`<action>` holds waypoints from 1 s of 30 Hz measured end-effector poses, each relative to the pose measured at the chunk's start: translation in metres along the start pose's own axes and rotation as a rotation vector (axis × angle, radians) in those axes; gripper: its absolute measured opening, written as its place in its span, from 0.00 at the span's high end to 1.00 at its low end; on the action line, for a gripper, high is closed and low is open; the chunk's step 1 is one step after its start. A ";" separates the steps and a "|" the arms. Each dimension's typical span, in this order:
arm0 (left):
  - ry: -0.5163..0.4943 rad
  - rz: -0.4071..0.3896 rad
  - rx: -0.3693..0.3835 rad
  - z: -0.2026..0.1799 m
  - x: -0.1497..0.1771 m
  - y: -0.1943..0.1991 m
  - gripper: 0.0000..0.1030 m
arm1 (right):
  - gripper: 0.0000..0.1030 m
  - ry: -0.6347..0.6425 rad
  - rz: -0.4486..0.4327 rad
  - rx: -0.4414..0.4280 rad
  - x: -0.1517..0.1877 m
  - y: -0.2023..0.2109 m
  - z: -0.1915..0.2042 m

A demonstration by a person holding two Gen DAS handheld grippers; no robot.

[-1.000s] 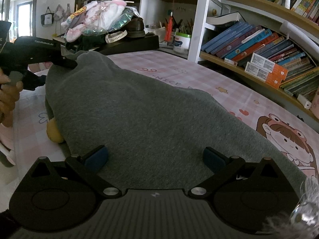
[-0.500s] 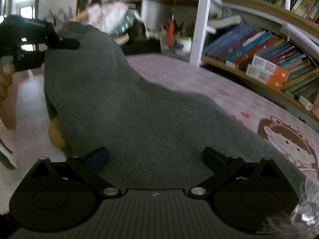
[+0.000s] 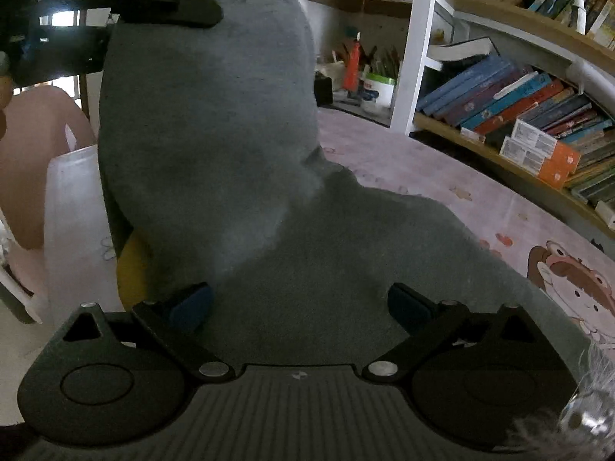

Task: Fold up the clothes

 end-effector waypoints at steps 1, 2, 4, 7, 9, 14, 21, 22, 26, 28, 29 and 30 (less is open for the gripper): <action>-0.014 0.000 0.007 -0.004 0.000 0.000 0.84 | 0.03 -0.016 -0.009 -0.004 0.001 0.004 -0.002; -0.030 0.002 0.011 -0.008 0.001 0.000 0.84 | 0.03 -0.033 -0.019 -0.009 0.002 0.009 -0.004; -0.065 0.005 0.014 -0.015 0.003 0.001 0.84 | 0.03 -0.074 -0.046 -0.025 0.005 0.021 -0.010; -0.127 0.013 0.011 -0.027 0.008 0.002 0.84 | 0.03 -0.155 -0.089 -0.044 0.009 0.046 -0.026; -0.174 0.019 0.005 -0.036 0.012 0.003 0.84 | 0.03 -0.217 -0.108 -0.046 0.016 0.063 -0.039; -0.293 0.037 0.007 -0.061 0.024 0.003 0.84 | 0.02 -0.384 -0.140 -0.018 0.036 0.101 -0.074; -0.446 0.131 0.039 -0.098 0.060 -0.005 0.82 | 0.01 -0.582 -0.186 0.040 0.062 0.131 -0.118; -0.460 0.151 0.044 -0.102 0.067 -0.007 0.82 | 0.01 -0.606 -0.191 0.042 0.065 0.133 -0.123; -0.536 0.278 0.051 -0.118 0.111 -0.019 0.71 | 0.01 -0.683 -0.204 0.030 0.072 0.138 -0.136; -0.606 0.355 0.050 -0.126 0.135 -0.025 0.69 | 0.01 -0.703 -0.206 0.016 0.073 0.139 -0.137; -0.634 0.379 0.045 -0.128 0.144 -0.026 0.68 | 0.01 -0.710 -0.207 0.011 0.073 0.139 -0.137; -0.657 0.393 0.038 -0.129 0.150 -0.027 0.67 | 0.01 -0.716 -0.209 0.011 0.073 0.139 -0.138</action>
Point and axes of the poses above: each gripper's, at about its wrist camera, not at the fingertips, and y roughly against the way its jaws point, z to its left, x to its underside, the point moved 8 cm from there along -y, roughly the way its jaws point, and after that the axes turned 2 degrees about -y, right-handed, at the moved point
